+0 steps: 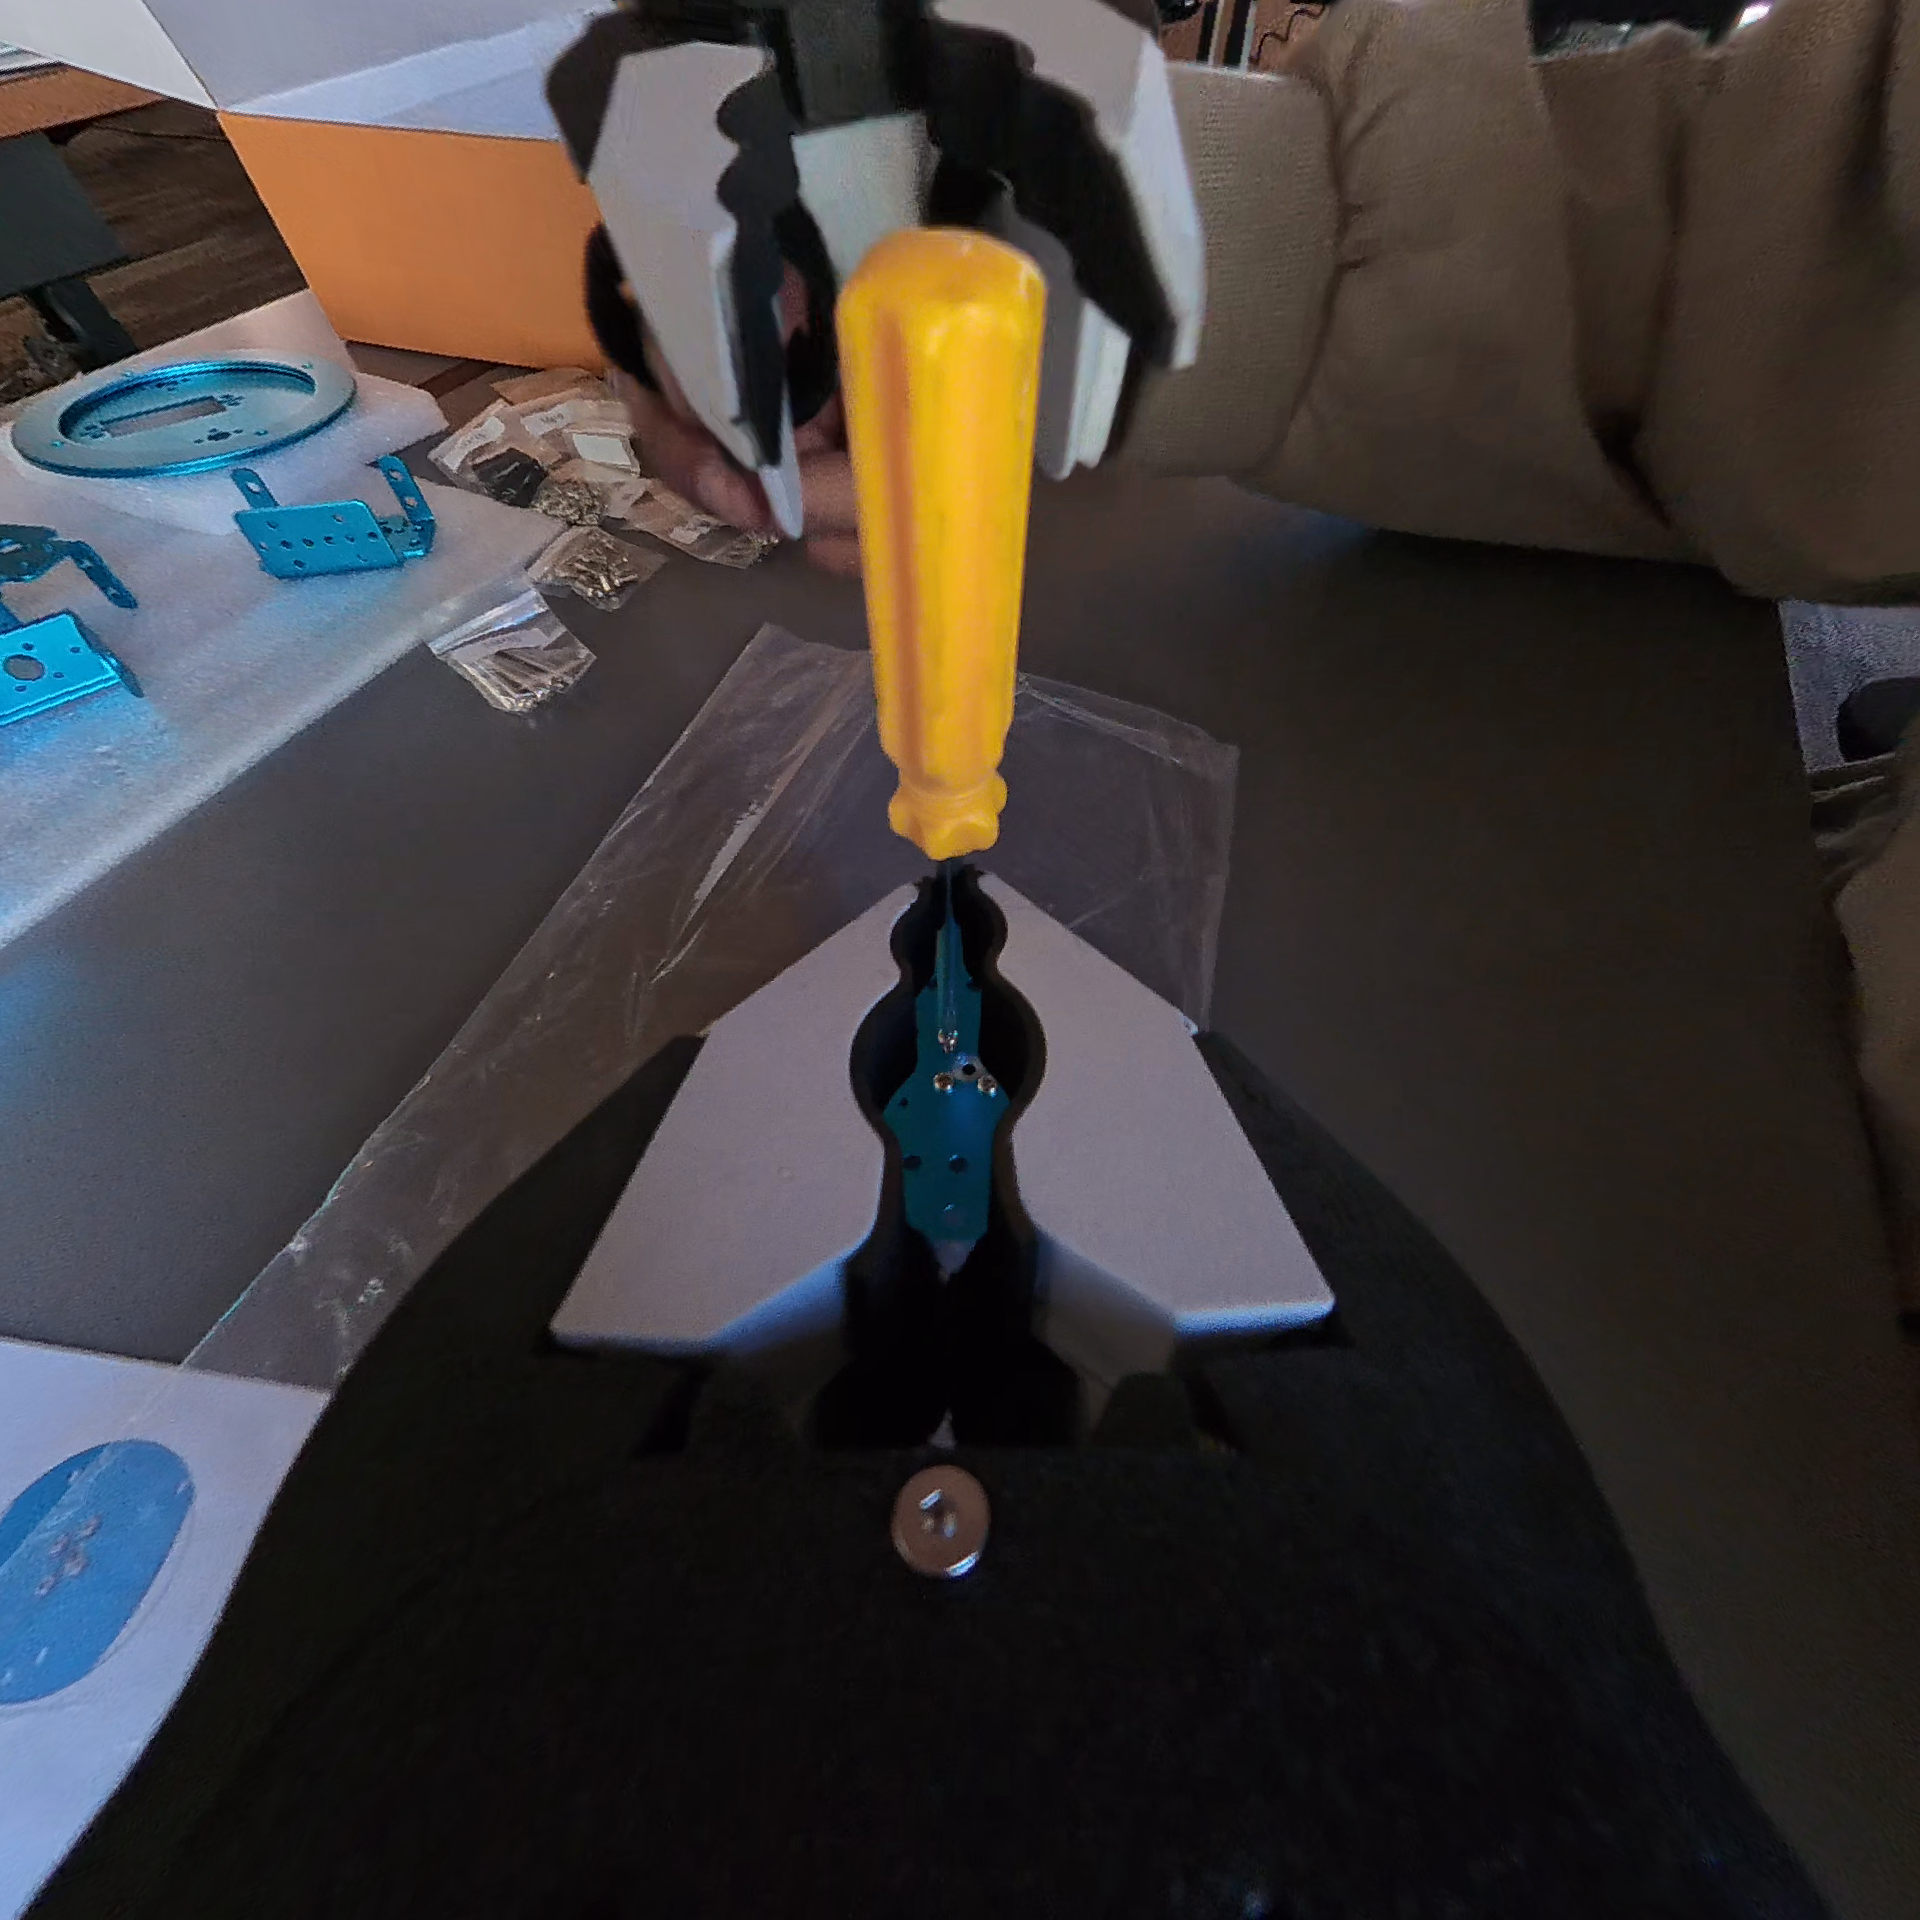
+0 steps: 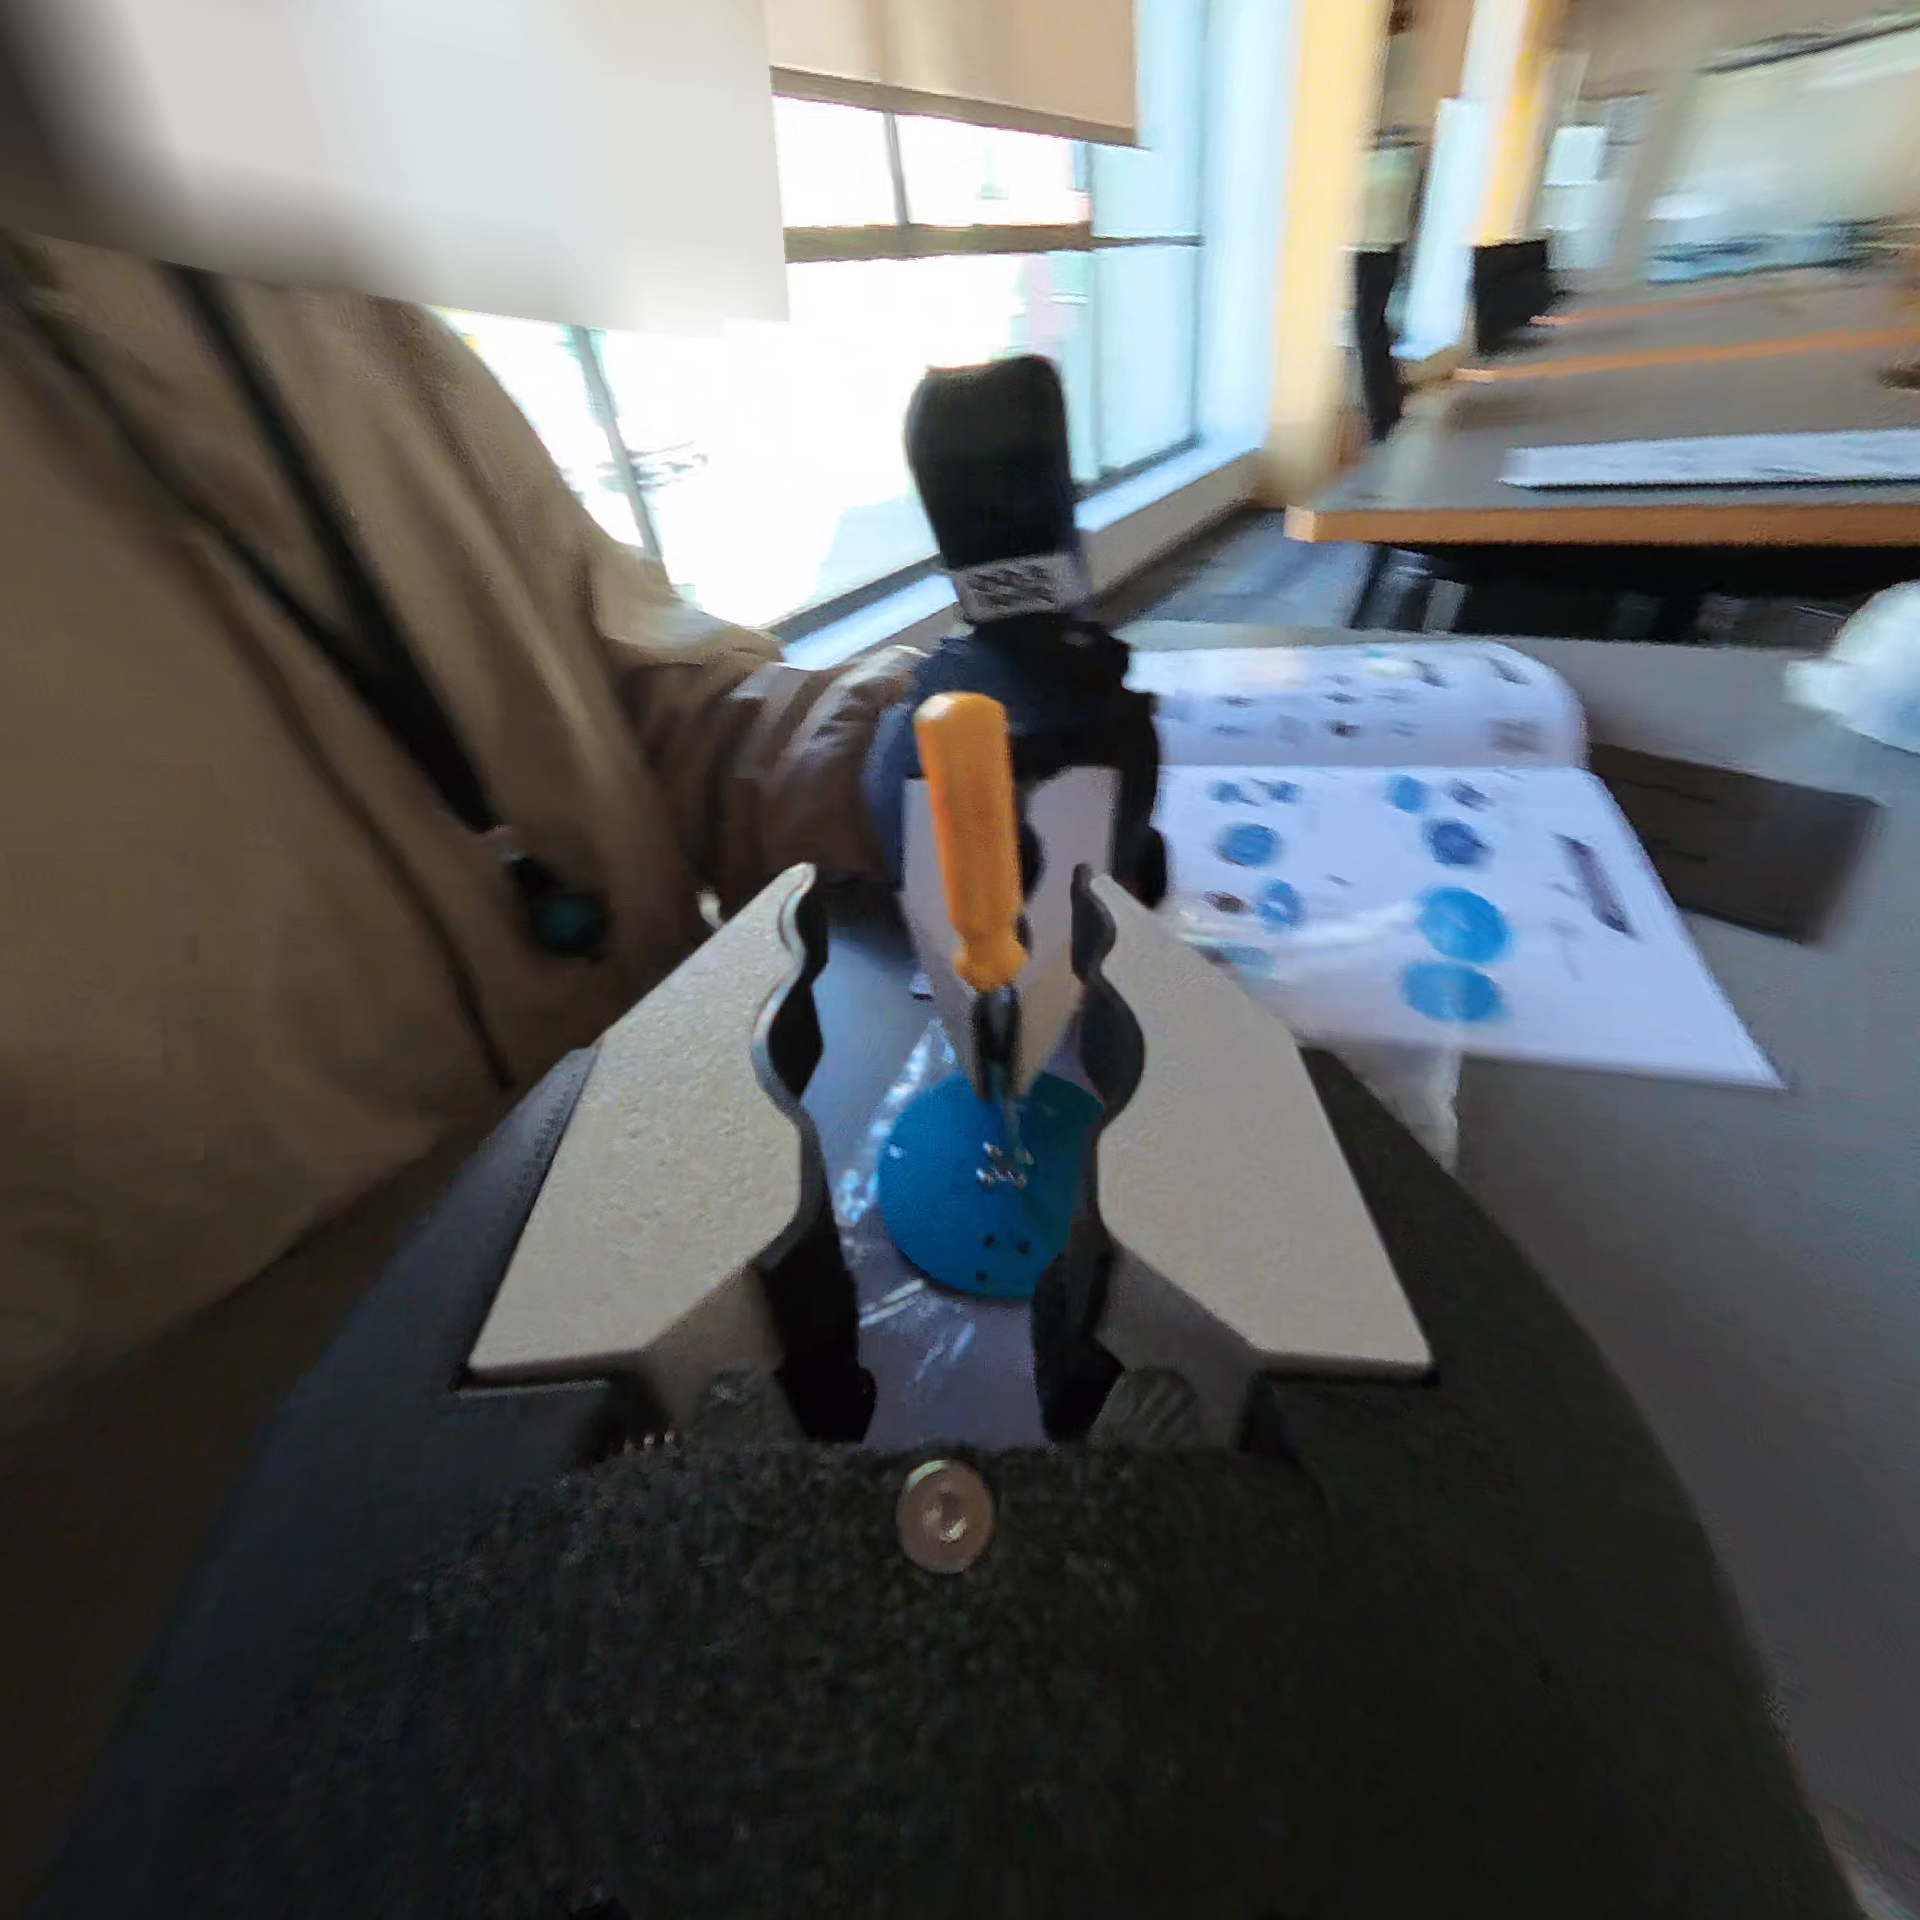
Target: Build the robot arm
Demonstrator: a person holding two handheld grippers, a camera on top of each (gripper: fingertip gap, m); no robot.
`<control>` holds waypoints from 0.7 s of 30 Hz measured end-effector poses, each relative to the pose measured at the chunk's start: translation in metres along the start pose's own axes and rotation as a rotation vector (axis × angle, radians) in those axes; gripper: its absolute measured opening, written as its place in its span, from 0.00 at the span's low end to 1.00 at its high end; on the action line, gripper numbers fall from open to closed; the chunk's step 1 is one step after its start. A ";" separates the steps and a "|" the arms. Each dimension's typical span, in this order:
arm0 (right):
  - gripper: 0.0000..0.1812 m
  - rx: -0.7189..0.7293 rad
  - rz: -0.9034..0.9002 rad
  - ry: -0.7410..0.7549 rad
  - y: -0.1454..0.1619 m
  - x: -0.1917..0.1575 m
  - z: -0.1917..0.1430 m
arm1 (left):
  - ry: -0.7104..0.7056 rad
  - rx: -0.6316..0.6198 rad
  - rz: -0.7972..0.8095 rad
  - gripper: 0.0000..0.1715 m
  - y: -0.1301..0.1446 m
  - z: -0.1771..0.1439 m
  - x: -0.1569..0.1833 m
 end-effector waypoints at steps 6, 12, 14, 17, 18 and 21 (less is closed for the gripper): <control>0.25 -0.123 -0.011 -0.337 -0.014 0.015 0.039 | 0.025 0.003 -0.004 0.02 0.000 0.000 -0.001; 0.09 -0.237 0.012 -0.508 -0.016 0.024 0.047 | 0.030 -0.004 -0.024 0.02 -0.003 0.006 0.000; 0.08 -0.231 -0.023 -0.491 -0.016 0.024 0.047 | 0.016 -0.033 -0.006 0.03 -0.002 0.003 0.001; 0.09 -0.250 -0.064 -0.483 -0.015 0.018 0.045 | 0.046 -0.198 0.048 0.37 0.011 -0.007 0.009; 0.09 -0.249 -0.079 -0.478 -0.015 0.015 0.044 | 0.071 -0.235 0.047 0.41 0.014 -0.009 0.012; 0.09 -0.239 -0.096 -0.471 -0.013 0.011 0.043 | 0.095 -0.271 0.079 0.44 0.017 -0.006 0.016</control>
Point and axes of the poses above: each gripper's, where its closed fingertips meet, z out along the fingers, y out of its underside, x = y × z across the jaws, the point moved 6 cm from there along -z, back along the fingers, and after that the axes turned 14 degrees about z, right-handed, at the moved point
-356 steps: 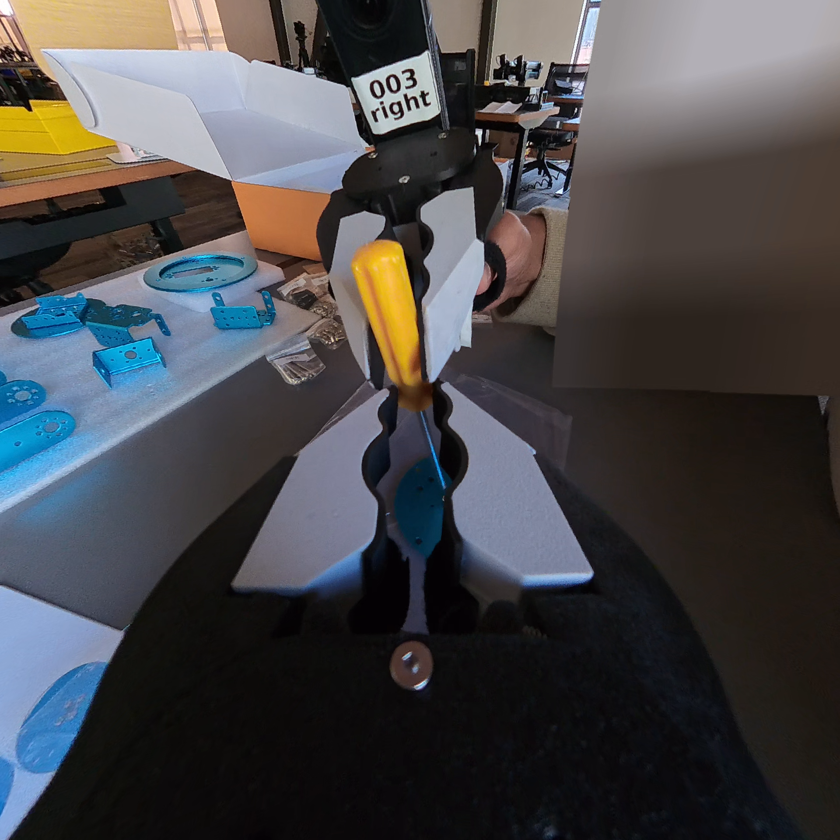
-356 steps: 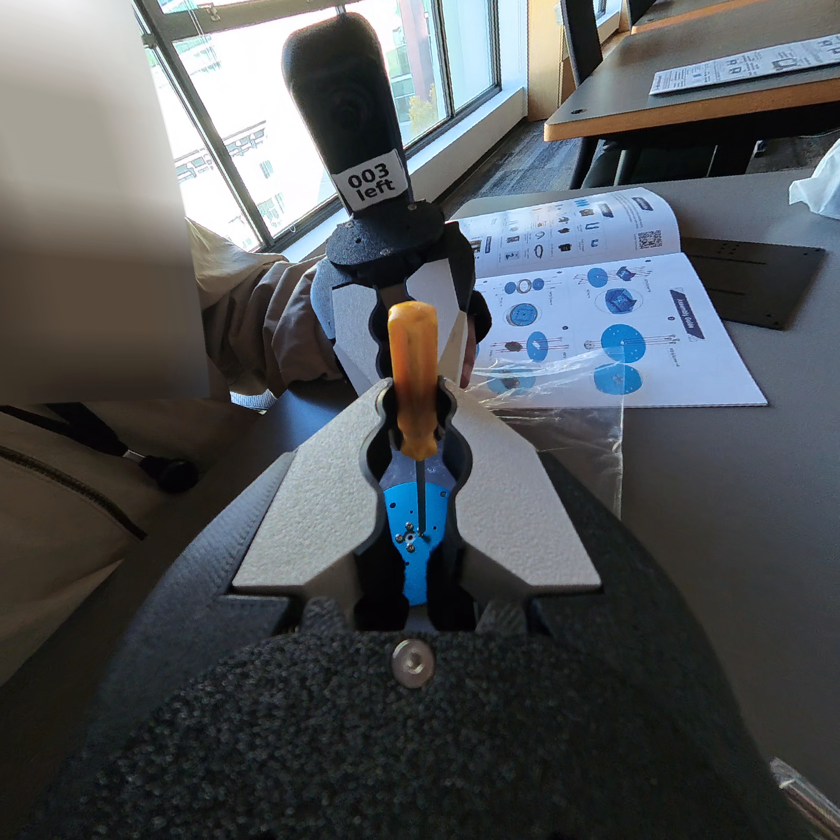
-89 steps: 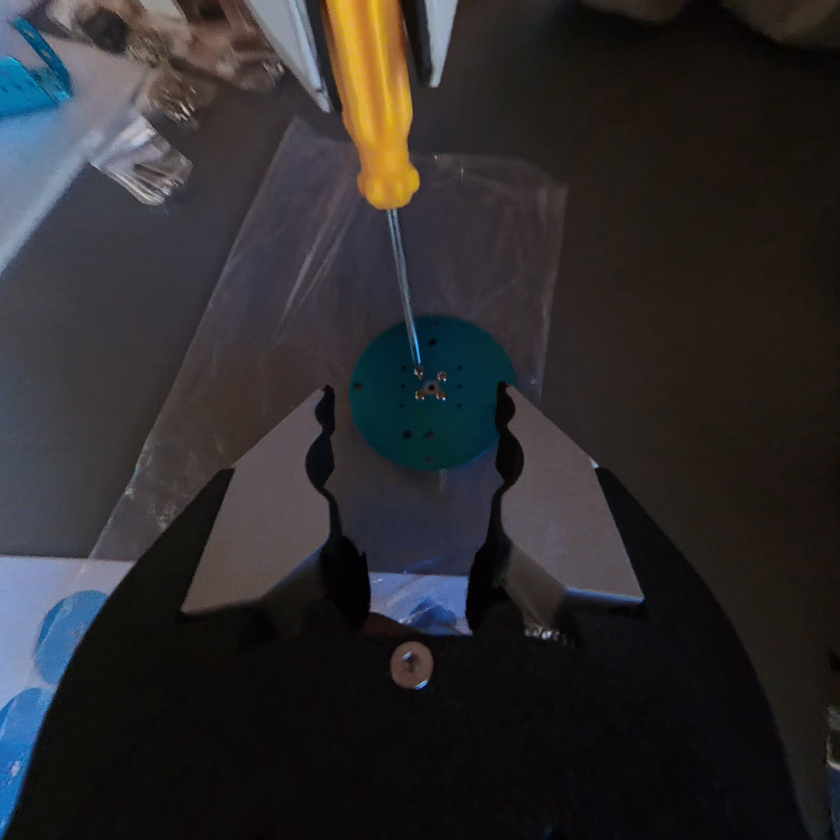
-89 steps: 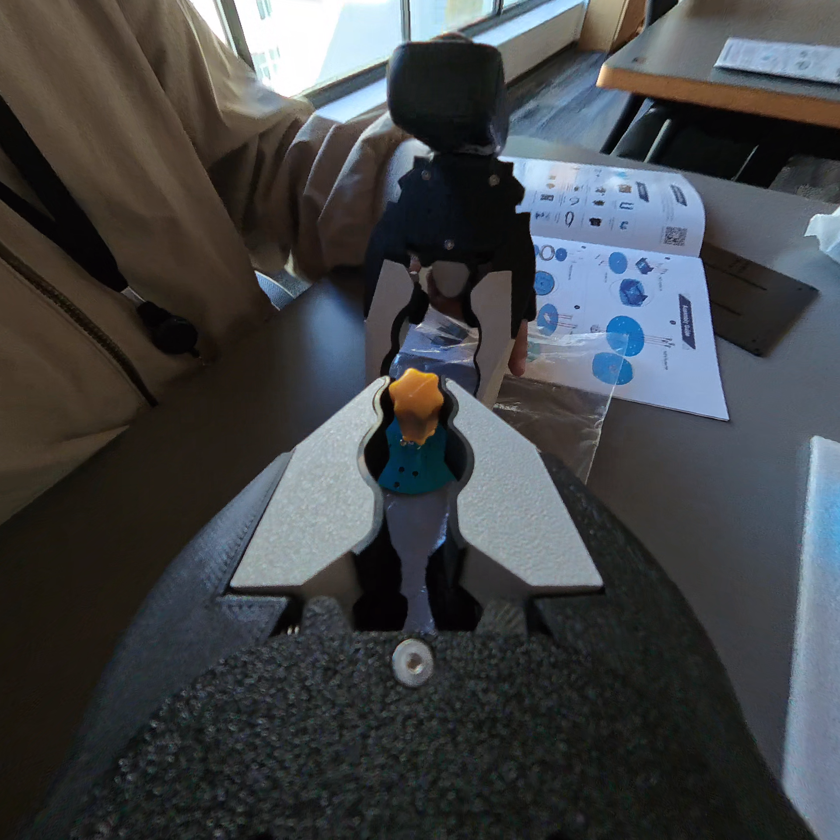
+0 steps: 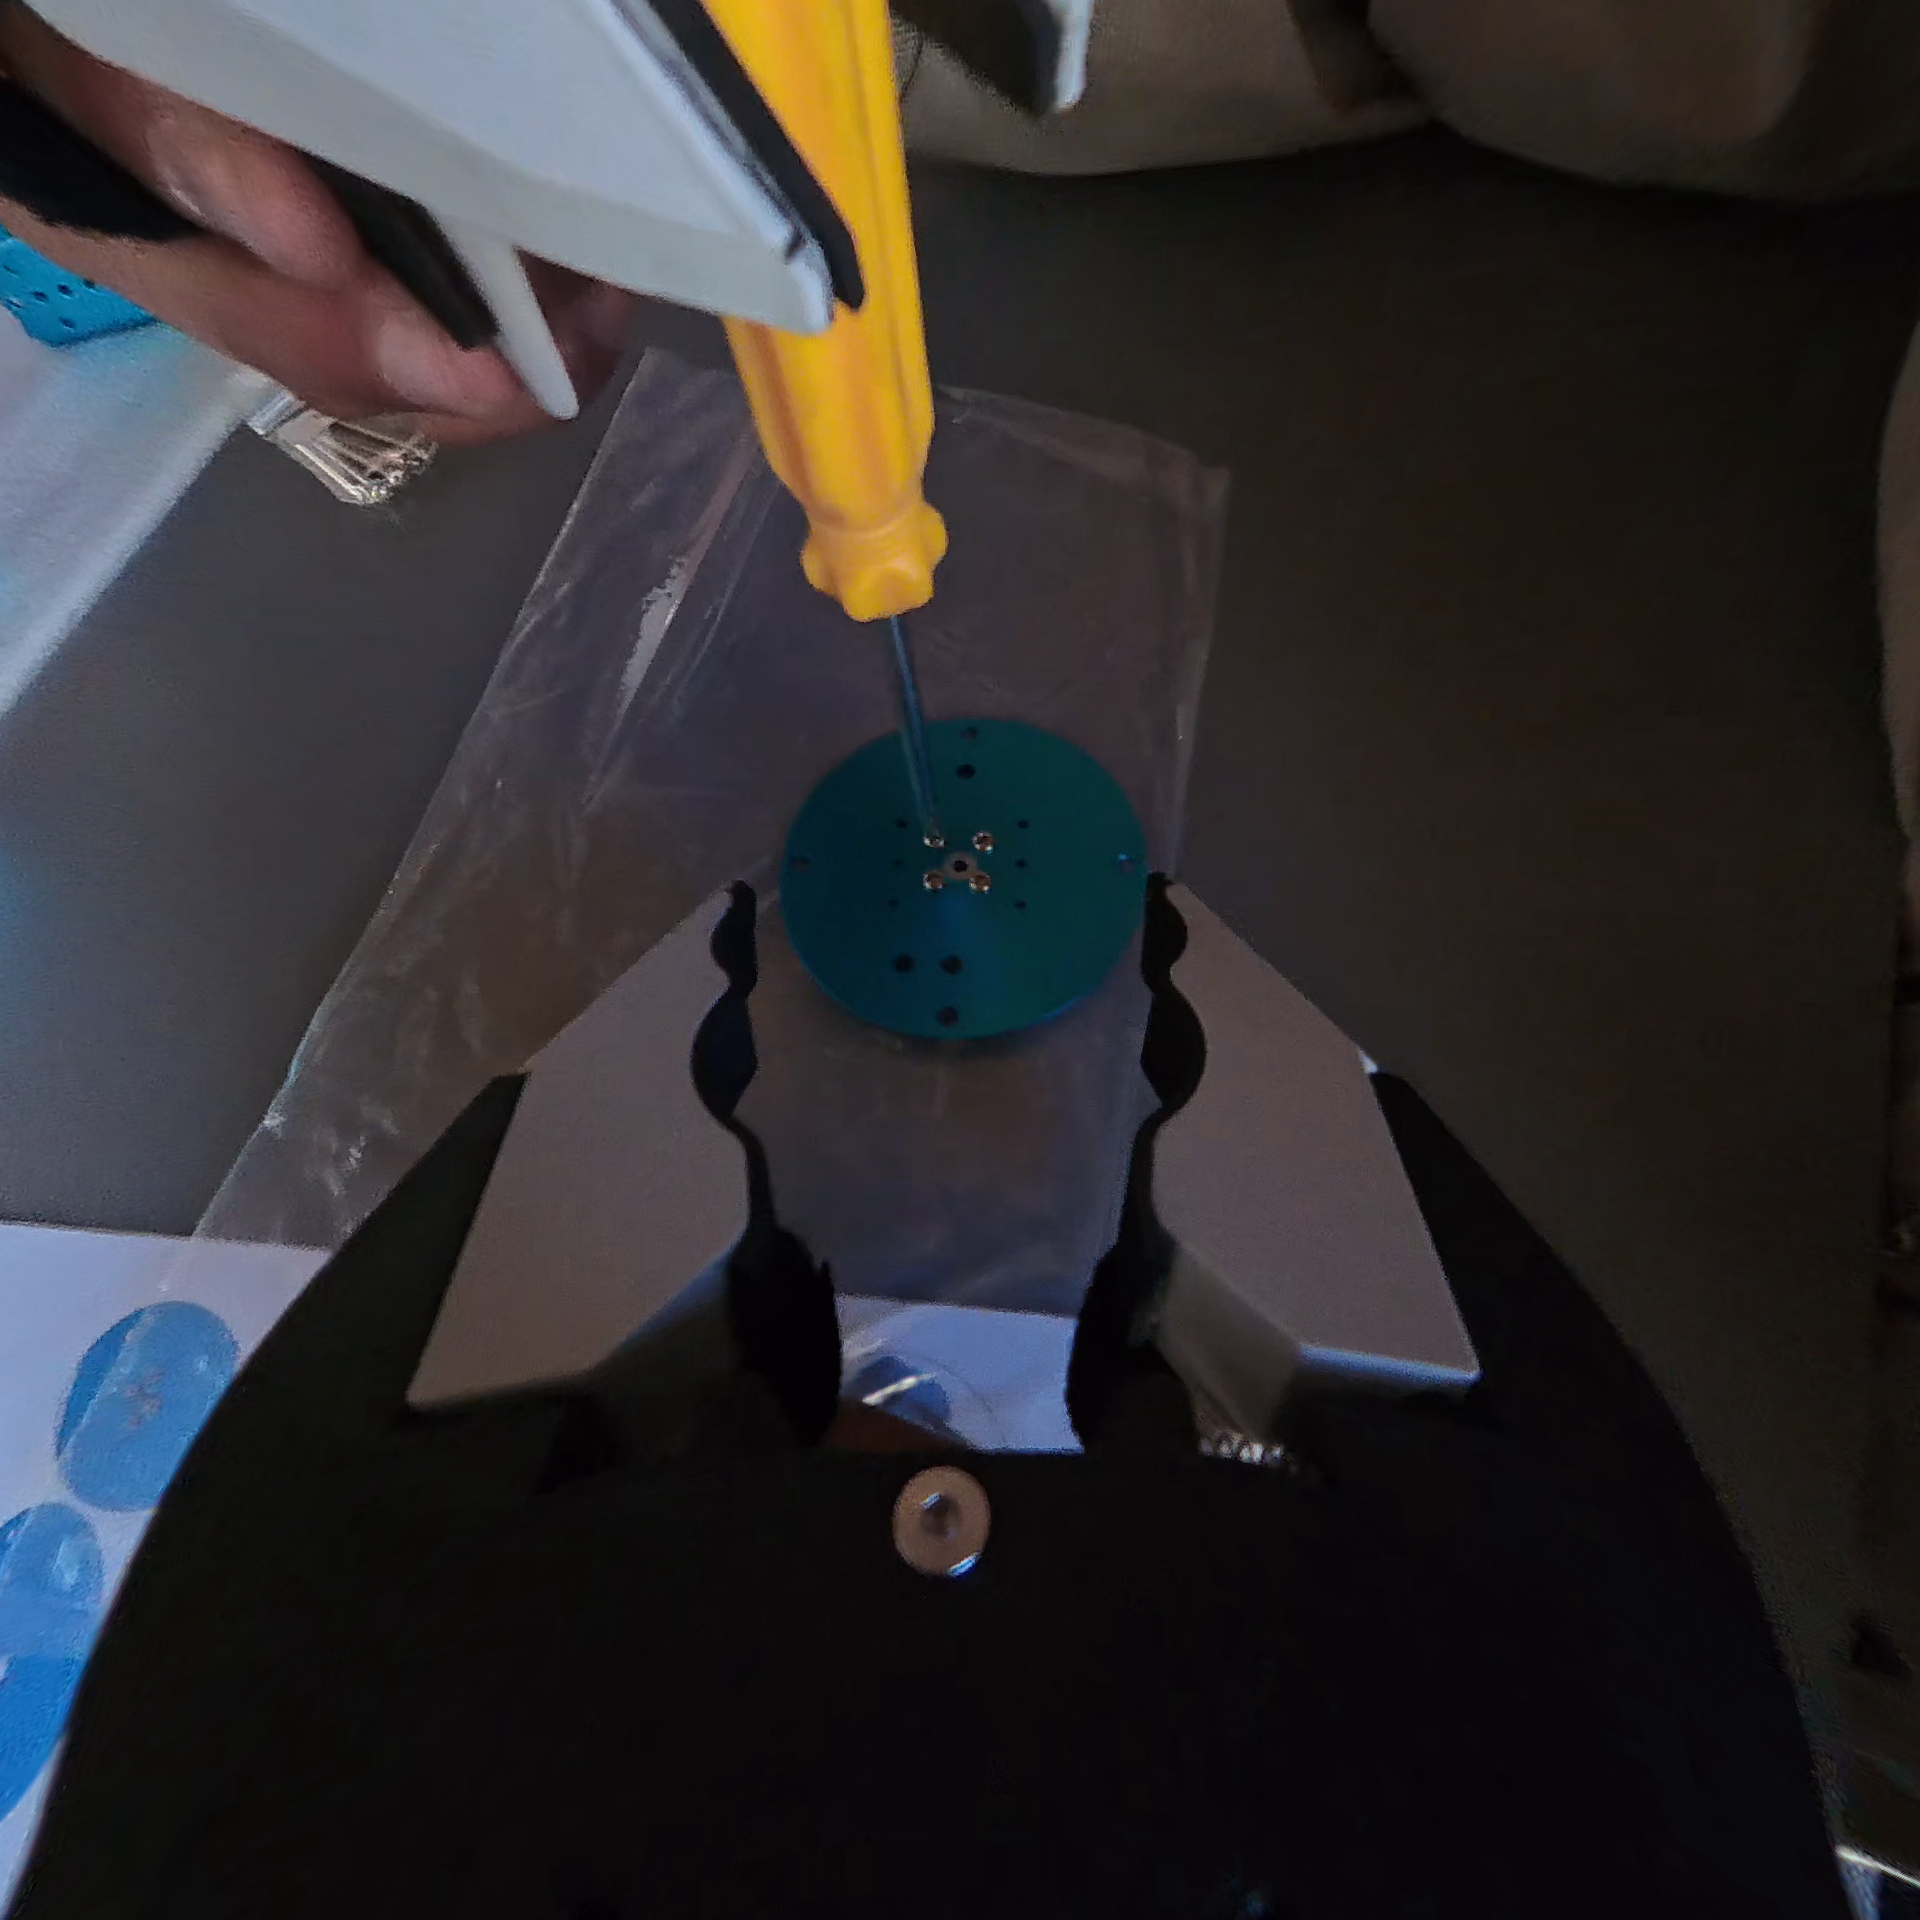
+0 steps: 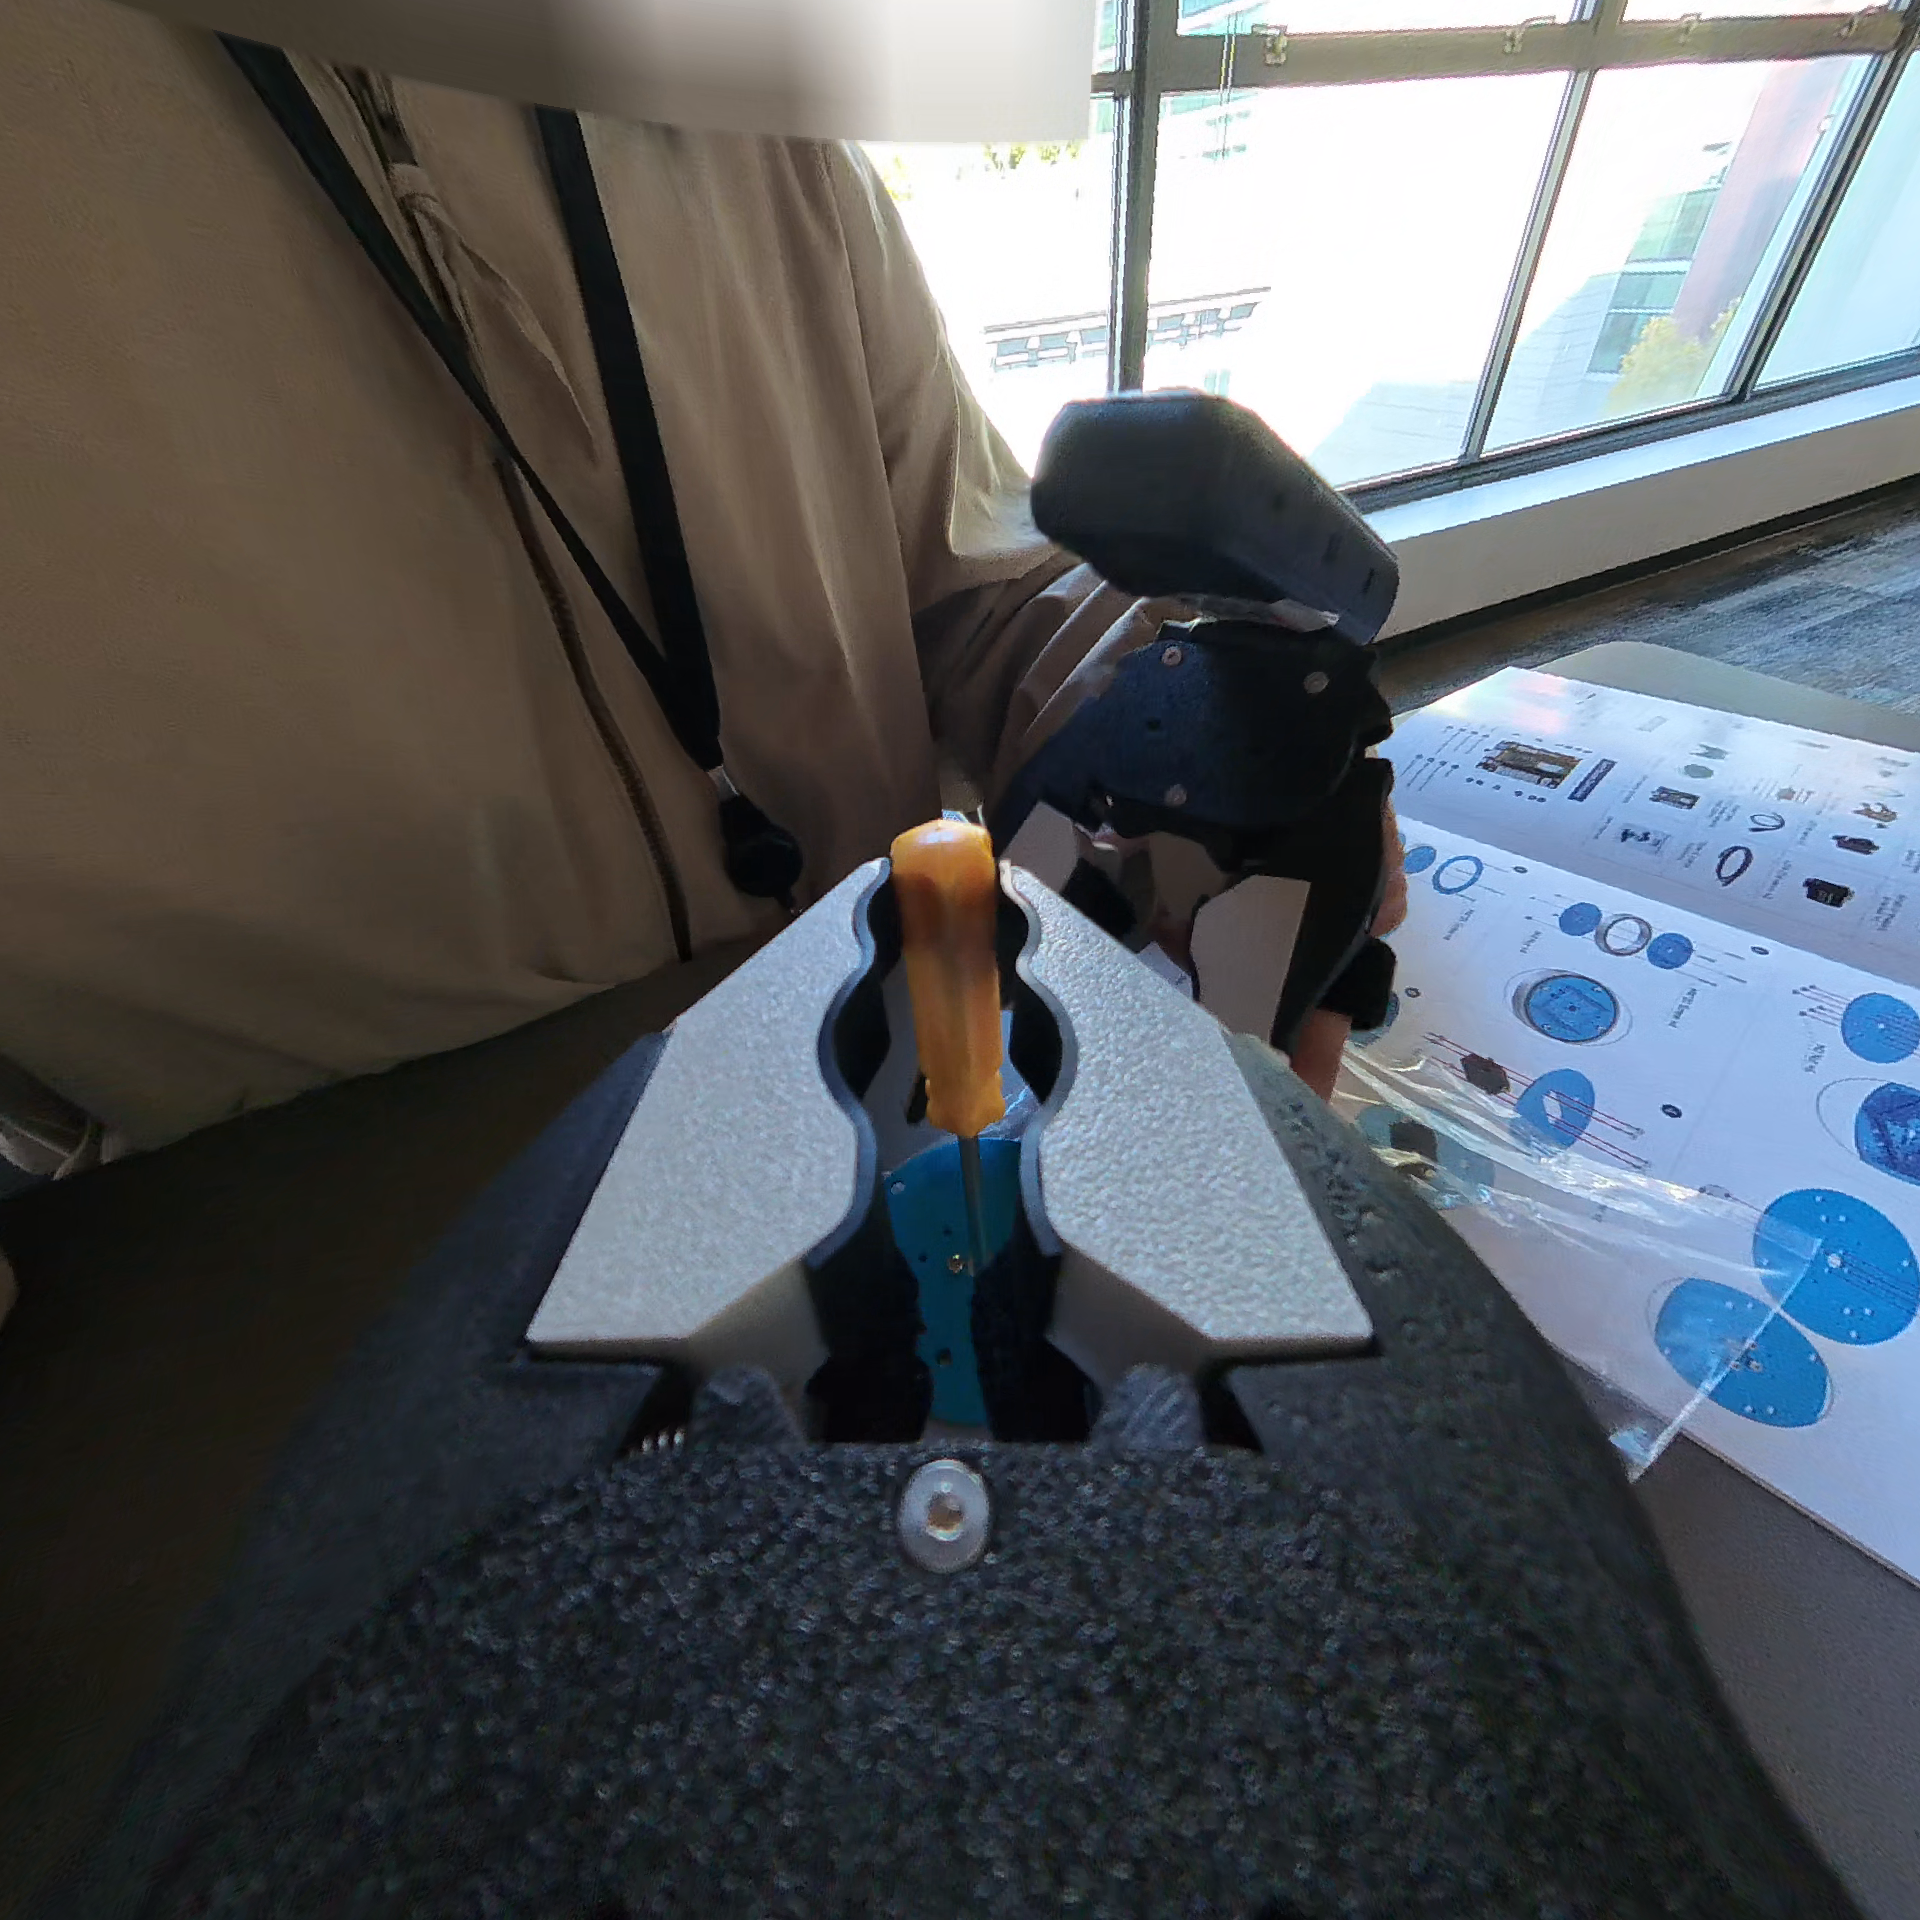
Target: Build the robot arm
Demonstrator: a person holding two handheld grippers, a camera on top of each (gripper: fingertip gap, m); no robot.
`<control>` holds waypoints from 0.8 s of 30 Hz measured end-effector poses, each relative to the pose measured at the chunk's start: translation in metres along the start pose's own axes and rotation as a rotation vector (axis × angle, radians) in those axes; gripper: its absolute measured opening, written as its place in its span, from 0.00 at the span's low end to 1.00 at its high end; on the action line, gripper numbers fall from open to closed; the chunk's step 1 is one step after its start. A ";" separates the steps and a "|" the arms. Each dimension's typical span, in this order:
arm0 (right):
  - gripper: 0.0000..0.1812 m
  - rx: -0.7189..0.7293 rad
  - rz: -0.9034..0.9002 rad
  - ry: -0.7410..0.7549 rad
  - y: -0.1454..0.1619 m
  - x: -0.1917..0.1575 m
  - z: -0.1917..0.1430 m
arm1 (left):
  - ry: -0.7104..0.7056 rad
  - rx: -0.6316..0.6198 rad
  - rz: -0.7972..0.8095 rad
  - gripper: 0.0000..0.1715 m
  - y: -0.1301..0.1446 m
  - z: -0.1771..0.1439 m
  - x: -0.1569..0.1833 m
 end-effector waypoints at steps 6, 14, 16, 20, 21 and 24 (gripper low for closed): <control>0.09 0.062 0.001 0.018 0.003 -0.002 -0.005 | 0.038 -0.024 -0.021 0.43 0.005 0.021 0.002; 0.09 0.072 0.021 0.171 0.006 -0.010 -0.010 | 0.034 -0.016 -0.034 0.39 0.005 0.022 0.002; 0.09 0.060 0.045 0.283 0.006 -0.013 -0.012 | 0.030 -0.015 -0.033 0.39 0.005 0.022 0.002; 0.09 0.047 0.108 0.557 0.006 -0.023 -0.010 | 0.026 -0.013 -0.033 0.39 0.005 0.022 0.003; 0.09 0.051 0.121 0.620 0.006 -0.026 -0.007 | 0.025 -0.013 -0.033 0.39 0.005 0.022 0.003; 0.09 0.086 0.172 0.841 0.005 -0.032 0.002 | 0.018 -0.013 -0.030 0.38 0.005 0.022 0.003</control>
Point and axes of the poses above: each gripper's, where its closed fingertips meet, z out along the fingers, y out of its underside, x = y × z across the jaws, the point moved 6 cm from there along -z, back along the fingers, and after that the axes turned 14 degrees about z, right-handed, at the moved point
